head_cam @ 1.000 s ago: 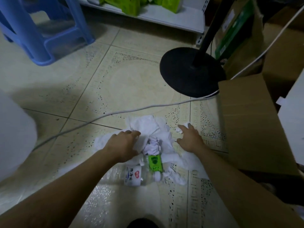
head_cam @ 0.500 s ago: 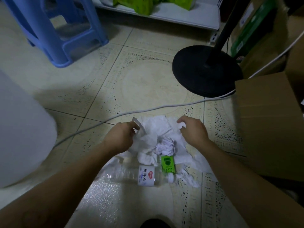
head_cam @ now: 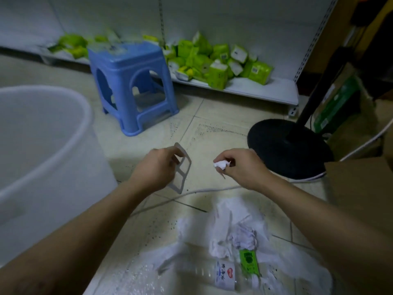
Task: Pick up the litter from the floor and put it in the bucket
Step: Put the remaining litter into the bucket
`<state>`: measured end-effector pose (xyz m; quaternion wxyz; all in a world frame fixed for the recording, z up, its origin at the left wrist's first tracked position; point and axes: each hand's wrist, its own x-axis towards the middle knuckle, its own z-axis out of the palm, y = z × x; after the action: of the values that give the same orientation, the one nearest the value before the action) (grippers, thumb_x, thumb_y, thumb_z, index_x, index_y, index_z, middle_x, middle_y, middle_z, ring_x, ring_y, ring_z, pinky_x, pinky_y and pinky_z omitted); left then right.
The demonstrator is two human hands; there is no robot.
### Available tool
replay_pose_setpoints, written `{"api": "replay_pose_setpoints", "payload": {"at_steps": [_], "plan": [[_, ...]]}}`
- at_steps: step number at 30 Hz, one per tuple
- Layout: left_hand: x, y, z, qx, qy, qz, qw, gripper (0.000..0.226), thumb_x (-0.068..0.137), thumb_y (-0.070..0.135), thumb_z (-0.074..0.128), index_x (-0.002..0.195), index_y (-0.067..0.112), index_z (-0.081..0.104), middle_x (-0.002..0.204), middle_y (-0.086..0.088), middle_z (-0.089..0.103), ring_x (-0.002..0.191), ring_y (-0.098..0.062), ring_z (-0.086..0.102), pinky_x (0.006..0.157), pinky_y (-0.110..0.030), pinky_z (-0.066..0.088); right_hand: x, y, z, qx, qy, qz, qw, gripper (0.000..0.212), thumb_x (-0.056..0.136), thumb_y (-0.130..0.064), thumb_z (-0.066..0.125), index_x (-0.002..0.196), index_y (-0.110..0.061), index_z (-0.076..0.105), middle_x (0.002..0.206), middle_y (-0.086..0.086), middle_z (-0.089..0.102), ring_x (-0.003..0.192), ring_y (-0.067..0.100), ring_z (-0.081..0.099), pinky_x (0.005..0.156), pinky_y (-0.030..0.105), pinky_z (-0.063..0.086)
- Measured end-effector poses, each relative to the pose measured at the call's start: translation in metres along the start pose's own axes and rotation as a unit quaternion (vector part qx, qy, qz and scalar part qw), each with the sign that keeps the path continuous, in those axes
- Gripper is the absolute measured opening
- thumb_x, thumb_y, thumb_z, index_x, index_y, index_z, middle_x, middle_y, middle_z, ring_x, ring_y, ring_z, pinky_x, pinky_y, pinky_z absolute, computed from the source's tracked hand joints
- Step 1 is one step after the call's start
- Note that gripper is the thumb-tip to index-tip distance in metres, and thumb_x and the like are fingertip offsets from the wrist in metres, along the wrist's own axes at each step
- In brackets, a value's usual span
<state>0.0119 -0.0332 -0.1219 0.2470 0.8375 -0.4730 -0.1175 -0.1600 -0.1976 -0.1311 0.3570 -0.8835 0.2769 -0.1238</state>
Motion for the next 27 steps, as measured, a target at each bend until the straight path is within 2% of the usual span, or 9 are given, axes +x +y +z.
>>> {"api": "replay_pose_setpoints", "payload": {"at_steps": [3, 7, 11, 15, 19, 21, 23, 25, 27], "plan": [[0.006, 0.009, -0.057, -0.007, 0.062, 0.036, 0.997, 0.039, 0.090, 0.010, 0.054, 0.124, 0.030, 0.052, 0.104, 0.003, 0.069, 0.086, -0.009, 0.063, 0.069, -0.025, 0.053, 0.026, -0.055, -0.017, -0.011, 0.021, -0.033, 0.999, 0.007, 0.080, -0.028, 0.072, 0.084, -0.031, 0.068, 0.083, -0.005, 0.070, 0.078, 0.014, 0.064, 0.071, 0.032, 0.054], [0.012, 0.007, -0.134, 0.017, 0.168, 0.063, 0.984, 0.048, 0.086, 0.016, 0.059, 0.131, 0.028, 0.045, 0.094, -0.006, 0.070, 0.085, -0.026, 0.064, 0.068, -0.034, 0.049, 0.059, -0.134, -0.030, 0.002, 0.062, -0.072, 0.995, 0.021, 0.073, -0.025, 0.078, 0.072, -0.026, 0.058, 0.073, 0.002, 0.071, 0.058, 0.008, 0.059, 0.054, 0.018, 0.048], [0.005, -0.022, -0.207, 0.044, 0.222, 0.049, 0.973, 0.046, 0.081, 0.010, 0.060, 0.124, 0.025, 0.054, 0.088, -0.006, 0.071, 0.082, -0.029, 0.065, 0.071, -0.034, 0.051, 0.085, -0.207, -0.021, 0.054, 0.062, -0.097, 0.992, 0.021, 0.074, -0.013, 0.078, 0.068, -0.020, 0.059, 0.068, 0.007, 0.067, 0.056, 0.021, 0.063, 0.054, 0.039, 0.059], [-0.022, -0.076, -0.252, 0.017, 0.231, -0.028, 0.972, 0.037, 0.081, 0.010, 0.063, 0.114, 0.025, 0.057, 0.079, -0.001, 0.070, 0.060, -0.017, 0.064, 0.063, -0.032, 0.055, 0.097, -0.266, 0.019, 0.079, 0.040, -0.122, 0.989, 0.014, 0.072, -0.019, 0.080, 0.072, -0.017, 0.067, 0.066, -0.002, 0.067, 0.058, 0.009, 0.058, 0.052, 0.028, 0.051], [-0.049, -0.130, -0.267, 0.029, 0.158, -0.111, 0.981, 0.040, 0.078, 0.012, 0.070, 0.114, 0.023, 0.058, 0.083, -0.003, 0.067, 0.062, -0.013, 0.058, 0.063, -0.031, 0.053, 0.092, -0.308, 0.073, -0.005, -0.007, -0.168, 0.986, 0.007, 0.076, -0.028, 0.076, 0.077, -0.027, 0.070, 0.073, -0.014, 0.066, 0.066, -0.003, 0.056, 0.055, 0.013, 0.038], [-0.061, -0.150, -0.265, 0.057, 0.127, -0.145, 0.980, 0.046, 0.080, 0.012, 0.068, 0.123, 0.021, 0.055, 0.095, -0.005, 0.067, 0.072, -0.016, 0.058, 0.069, -0.029, 0.051, 0.085, -0.318, 0.098, -0.030, -0.058, -0.187, 0.980, 0.011, 0.080, -0.031, 0.072, 0.091, -0.030, 0.072, 0.089, -0.011, 0.069, 0.078, 0.001, 0.060, 0.068, 0.021, 0.045], [-0.070, -0.163, -0.257, 0.082, 0.101, -0.166, 0.977, 0.055, 0.082, 0.016, 0.064, 0.135, 0.021, 0.047, 0.115, -0.006, 0.064, 0.093, -0.019, 0.059, 0.085, -0.032, 0.050, 0.080, -0.317, 0.119, -0.191, -0.088, -0.226, 0.951, 0.038, 0.080, -0.046, 0.065, 0.118, -0.037, 0.064, 0.120, -0.006, 0.063, 0.105, 0.014, 0.056, 0.089, 0.034, 0.047], [-0.075, -0.167, -0.246, 0.116, 0.073, -0.156, 0.978, 0.062, 0.085, 0.026, 0.064, 0.141, 0.021, 0.038, 0.134, -0.007, 0.054, 0.116, -0.021, 0.053, 0.099, -0.035, 0.044, 0.077, -0.309, 0.128, -0.340, -0.085, -0.254, 0.901, 0.059, 0.079, -0.058, 0.059, 0.134, -0.041, 0.048, 0.143, -0.004, 0.047, 0.125, 0.023, 0.040, 0.103, 0.042, 0.034], [-0.075, -0.164, -0.239, 0.147, 0.069, -0.123, 0.979, 0.063, 0.085, 0.039, 0.063, 0.140, 0.022, 0.039, 0.140, -0.005, 0.049, 0.123, -0.021, 0.048, 0.103, -0.037, 0.041, 0.078, -0.299, 0.124, -0.355, -0.077, -0.251, 0.897, 0.068, 0.079, -0.061, 0.058, 0.141, -0.041, 0.038, 0.151, 0.000, 0.036, 0.131, 0.024, 0.031, 0.108, 0.043, 0.026]]}}
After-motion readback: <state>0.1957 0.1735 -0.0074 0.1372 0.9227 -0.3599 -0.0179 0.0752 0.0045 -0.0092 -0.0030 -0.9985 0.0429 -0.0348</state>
